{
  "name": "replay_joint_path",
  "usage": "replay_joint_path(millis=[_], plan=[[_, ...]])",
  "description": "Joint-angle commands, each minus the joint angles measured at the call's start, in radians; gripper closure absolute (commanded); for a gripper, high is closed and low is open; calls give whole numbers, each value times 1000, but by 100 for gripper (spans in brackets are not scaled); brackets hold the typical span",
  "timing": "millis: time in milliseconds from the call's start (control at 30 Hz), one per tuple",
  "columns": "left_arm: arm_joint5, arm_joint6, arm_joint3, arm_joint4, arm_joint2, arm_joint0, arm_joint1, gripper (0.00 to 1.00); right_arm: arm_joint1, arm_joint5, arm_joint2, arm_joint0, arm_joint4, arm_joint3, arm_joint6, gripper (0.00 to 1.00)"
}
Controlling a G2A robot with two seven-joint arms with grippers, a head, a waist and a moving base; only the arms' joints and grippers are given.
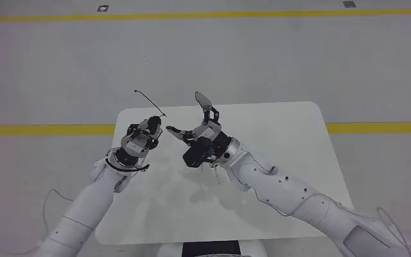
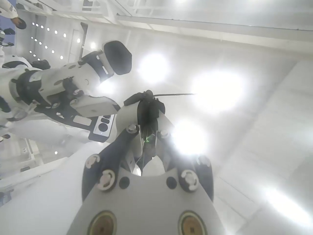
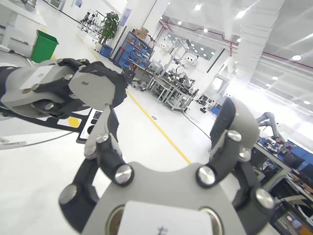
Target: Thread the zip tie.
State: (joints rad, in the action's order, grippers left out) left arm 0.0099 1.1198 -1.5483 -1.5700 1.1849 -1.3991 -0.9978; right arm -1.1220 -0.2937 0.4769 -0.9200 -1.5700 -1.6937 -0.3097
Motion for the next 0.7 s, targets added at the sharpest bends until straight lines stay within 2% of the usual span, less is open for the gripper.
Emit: replay_joint_path(millis=[0,33,100,267,333,433,667], plan=[[17,2,-3,0,15,-9,-12,100,0,-12,-14,11,0,-1,2,50],[20,2,-4,0,18,-11,-16,100,0,-16,-22,17,0,-2,3,52],[20,2,-4,0,18,-11,-16,100,0,-20,-31,20,0,-6,1,65],[20,2,-4,0,18,-11,-16,100,1,-19,-36,5,0,-17,-11,71],[20,2,-4,0,18,-11,-16,100,0,-16,-32,-3,0,-21,-21,80],[20,2,-4,0,18,-11,-16,100,-3,-7,-28,-8,0,-24,-31,85],[20,2,-4,0,18,-11,-16,100,-14,15,-34,-3,0,-13,-36,83]])
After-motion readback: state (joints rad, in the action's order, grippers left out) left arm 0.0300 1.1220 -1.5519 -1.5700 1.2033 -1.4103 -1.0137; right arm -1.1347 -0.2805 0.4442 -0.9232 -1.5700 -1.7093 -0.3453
